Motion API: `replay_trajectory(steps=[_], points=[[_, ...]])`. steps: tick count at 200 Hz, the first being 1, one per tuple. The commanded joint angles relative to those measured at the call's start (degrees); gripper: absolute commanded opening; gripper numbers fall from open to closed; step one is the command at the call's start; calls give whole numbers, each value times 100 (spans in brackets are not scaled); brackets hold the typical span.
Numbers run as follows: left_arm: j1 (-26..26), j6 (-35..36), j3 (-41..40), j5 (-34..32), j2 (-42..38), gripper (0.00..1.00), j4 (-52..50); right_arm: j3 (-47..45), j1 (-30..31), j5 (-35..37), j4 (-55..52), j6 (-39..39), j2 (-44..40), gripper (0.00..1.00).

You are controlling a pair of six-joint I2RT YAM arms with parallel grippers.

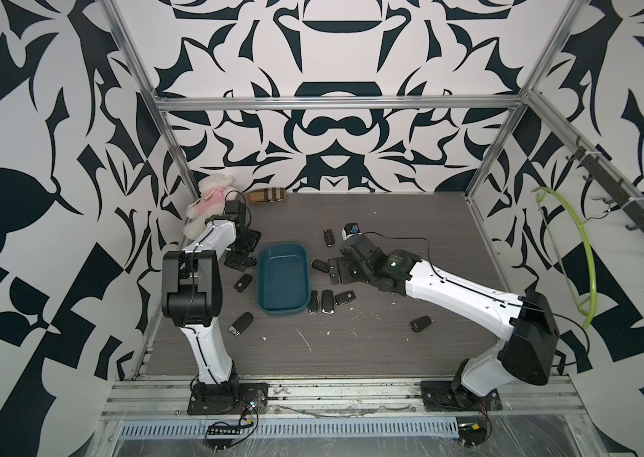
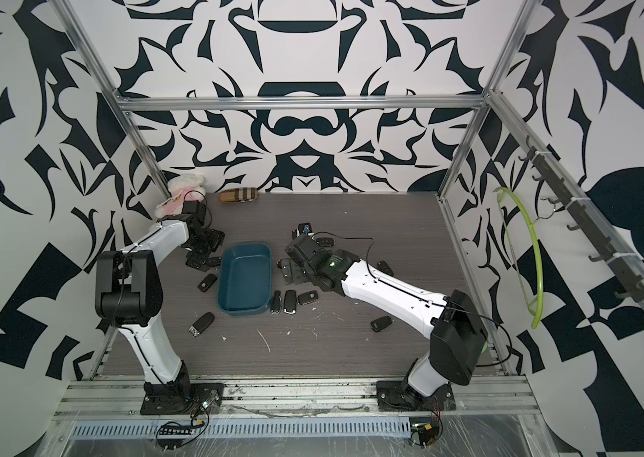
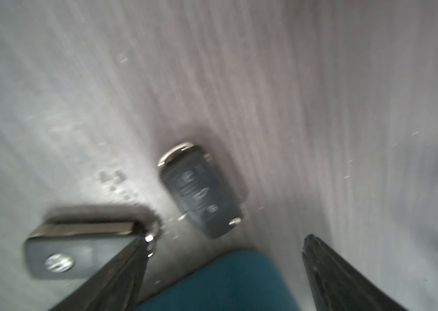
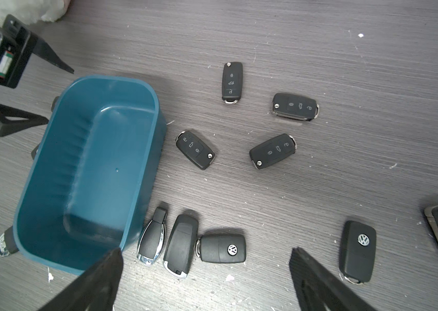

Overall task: Place the car key into the storage box
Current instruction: Pick up the car key from the center of the board.

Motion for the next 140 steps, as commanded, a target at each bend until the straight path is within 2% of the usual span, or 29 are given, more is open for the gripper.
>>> replay_trajectory(steps=[1, 97, 140], points=[[32, -75, 257, -57, 250, 94, -228, -48, 14, 217, -37, 144, -230, 99], [30, -246, 113, -141, 315, 89, -469, -48, 16, 292, -64, 196, -196, 99], [31, -36, 543, -362, 661, 73, -651, -13, 15, 243, -51, 191, -156, 99]])
